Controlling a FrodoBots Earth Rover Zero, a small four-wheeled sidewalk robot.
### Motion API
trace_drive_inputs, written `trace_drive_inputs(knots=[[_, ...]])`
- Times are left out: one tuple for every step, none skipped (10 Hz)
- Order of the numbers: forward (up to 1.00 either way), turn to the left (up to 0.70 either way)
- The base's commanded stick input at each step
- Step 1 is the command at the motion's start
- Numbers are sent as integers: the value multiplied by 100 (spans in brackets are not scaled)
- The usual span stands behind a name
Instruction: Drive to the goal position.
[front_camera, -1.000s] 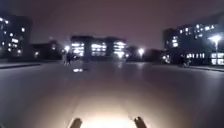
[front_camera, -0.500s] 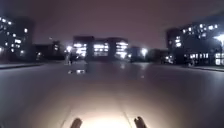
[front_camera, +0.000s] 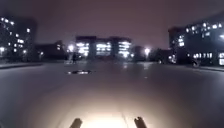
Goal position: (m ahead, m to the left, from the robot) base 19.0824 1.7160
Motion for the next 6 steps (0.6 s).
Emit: trace_drive_inputs(knots=[[100,0],[100,0],[100,0],[100,0],[100,0],[100,0]])
